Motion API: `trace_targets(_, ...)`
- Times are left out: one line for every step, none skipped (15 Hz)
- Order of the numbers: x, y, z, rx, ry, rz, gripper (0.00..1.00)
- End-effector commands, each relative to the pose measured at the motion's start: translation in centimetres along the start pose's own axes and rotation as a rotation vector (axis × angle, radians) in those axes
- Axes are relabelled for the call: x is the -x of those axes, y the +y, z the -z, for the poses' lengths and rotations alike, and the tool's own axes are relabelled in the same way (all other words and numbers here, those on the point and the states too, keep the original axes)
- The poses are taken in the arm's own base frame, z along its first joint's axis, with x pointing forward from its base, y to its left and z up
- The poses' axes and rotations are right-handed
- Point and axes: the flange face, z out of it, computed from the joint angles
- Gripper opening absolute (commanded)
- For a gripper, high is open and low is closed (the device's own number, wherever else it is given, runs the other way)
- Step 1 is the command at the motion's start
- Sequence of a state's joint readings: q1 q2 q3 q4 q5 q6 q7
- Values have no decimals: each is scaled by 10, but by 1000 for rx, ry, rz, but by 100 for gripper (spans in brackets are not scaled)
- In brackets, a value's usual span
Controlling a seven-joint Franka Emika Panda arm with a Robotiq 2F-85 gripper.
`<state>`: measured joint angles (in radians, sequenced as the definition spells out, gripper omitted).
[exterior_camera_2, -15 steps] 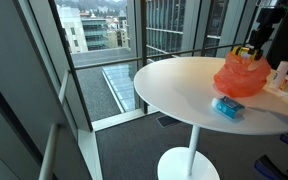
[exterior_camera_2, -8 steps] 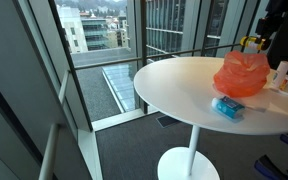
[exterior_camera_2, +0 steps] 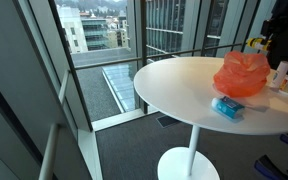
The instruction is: Take the black bottle out of the carrier bag
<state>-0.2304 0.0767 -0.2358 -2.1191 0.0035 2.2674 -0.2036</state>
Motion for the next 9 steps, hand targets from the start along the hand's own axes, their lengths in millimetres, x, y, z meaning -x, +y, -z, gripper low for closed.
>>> trace_targets(-16,13,-22,-3,-22,-54,27)
trace_targets(-18,15,-29,-10,-29,-59,27)
trace_targets(-21,15,-37,-16,-35,-63,27)
trace_targets(-24,15,-44,-19,-39,-70,27)
trace_targets(-27,16,-51,-23,-47,-76,27)
trace_targets(-31,16,-58,-23,-52,-83,27)
trace_targets(-33,17,-65,-23,-59,-86,27)
trace_targets(-36,18,-71,-23,-66,-90,27)
trace_targets(-39,20,-77,-24,-73,-95,27)
